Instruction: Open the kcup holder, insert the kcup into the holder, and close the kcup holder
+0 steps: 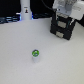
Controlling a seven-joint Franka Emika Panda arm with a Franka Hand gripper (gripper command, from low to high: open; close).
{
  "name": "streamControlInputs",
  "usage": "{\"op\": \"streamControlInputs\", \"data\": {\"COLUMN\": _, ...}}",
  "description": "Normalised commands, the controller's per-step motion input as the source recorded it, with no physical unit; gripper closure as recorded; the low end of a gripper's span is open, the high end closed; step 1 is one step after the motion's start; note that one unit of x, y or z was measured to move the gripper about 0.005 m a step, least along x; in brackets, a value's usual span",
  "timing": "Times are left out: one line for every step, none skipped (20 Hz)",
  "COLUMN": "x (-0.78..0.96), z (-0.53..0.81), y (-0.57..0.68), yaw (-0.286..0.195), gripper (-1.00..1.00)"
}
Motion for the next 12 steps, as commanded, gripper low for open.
{"op": "streamControlInputs", "data": {"x": 0.01, "z": 0.00, "y": 0.00, "yaw": -0.004, "gripper": 1.00}}
{"op": "streamControlInputs", "data": {"x": 0.01, "z": 0.00, "y": 0.00, "yaw": -0.004, "gripper": 1.00}}
{"op": "streamControlInputs", "data": {"x": 0.00, "z": 0.00, "y": 0.00, "yaw": -0.004, "gripper": 1.00}}
{"op": "streamControlInputs", "data": {"x": 0.00, "z": 0.00, "y": 0.00, "yaw": -0.005, "gripper": 1.00}}
{"op": "streamControlInputs", "data": {"x": 0.00, "z": 0.00, "y": 0.00, "yaw": -0.005, "gripper": 1.00}}
{"op": "streamControlInputs", "data": {"x": -0.02, "z": 0.00, "y": 0.01, "yaw": 0.000, "gripper": 1.00}}
{"op": "streamControlInputs", "data": {"x": -0.02, "z": -0.01, "y": -0.01, "yaw": -0.003, "gripper": 1.00}}
{"op": "streamControlInputs", "data": {"x": -0.01, "z": -0.02, "y": -0.01, "yaw": 0.002, "gripper": 1.00}}
{"op": "streamControlInputs", "data": {"x": -0.01, "z": 0.00, "y": -0.01, "yaw": -0.004, "gripper": 1.00}}
{"op": "streamControlInputs", "data": {"x": 0.08, "z": 0.03, "y": -0.05, "yaw": -0.007, "gripper": 1.00}}
{"op": "streamControlInputs", "data": {"x": 0.35, "z": 0.10, "y": -0.19, "yaw": -0.027, "gripper": 1.00}}
{"op": "streamControlInputs", "data": {"x": 0.49, "z": 0.12, "y": -0.26, "yaw": -0.028, "gripper": 1.00}}
